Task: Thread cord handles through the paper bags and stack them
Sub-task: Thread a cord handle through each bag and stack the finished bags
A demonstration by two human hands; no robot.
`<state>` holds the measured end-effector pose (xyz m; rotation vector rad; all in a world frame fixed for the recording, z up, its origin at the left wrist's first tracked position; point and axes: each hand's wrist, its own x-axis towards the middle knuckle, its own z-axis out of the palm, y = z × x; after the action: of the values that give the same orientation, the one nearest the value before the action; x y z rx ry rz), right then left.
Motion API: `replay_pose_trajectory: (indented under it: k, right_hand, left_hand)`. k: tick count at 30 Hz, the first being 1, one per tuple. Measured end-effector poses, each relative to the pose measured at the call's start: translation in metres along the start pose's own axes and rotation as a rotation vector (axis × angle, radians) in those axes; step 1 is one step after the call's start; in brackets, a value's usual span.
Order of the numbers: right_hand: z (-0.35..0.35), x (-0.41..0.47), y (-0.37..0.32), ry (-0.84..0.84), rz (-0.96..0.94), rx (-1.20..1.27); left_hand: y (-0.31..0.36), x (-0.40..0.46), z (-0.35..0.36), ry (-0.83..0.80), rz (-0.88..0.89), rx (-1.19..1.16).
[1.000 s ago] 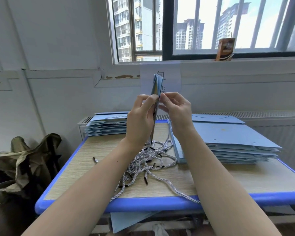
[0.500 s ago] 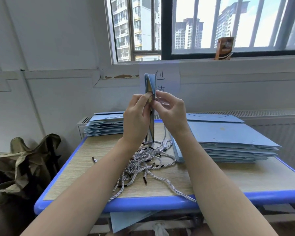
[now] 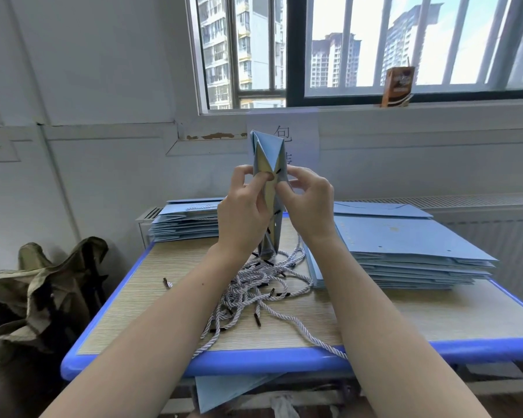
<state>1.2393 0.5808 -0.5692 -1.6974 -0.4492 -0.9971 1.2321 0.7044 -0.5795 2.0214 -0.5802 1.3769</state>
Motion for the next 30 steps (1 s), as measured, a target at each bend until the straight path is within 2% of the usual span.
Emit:
replay_pose_trajectory:
  k: [7, 15, 21, 30]
  right_hand:
    - [0.0, -0.0003, 0.0006, -0.101, 0.058, 0.075]
    - [-0.0008, -0.0008, -0.0014, -0.245, 0.09, 0.185]
    - [-0.001, 0.0002, 0.0008, -0.266, 0.072, 0.185]
    - [0.0027, -0.0015, 0.0017, -0.166, 0.05, 0.119]
  left_hand:
    - [0.0009, 0.0006, -0.0025, -0.003, -0.065, 0.006]
    - [-0.0051, 0.0018, 0.001, 0.115, -0.128, -0.039]
    - [-0.0028, 0.0023, 0.0009, 0.154, -0.126, -0.036]
    - [-0.0089, 0.008, -0.0003, 0.043, -0.139, -0.108]
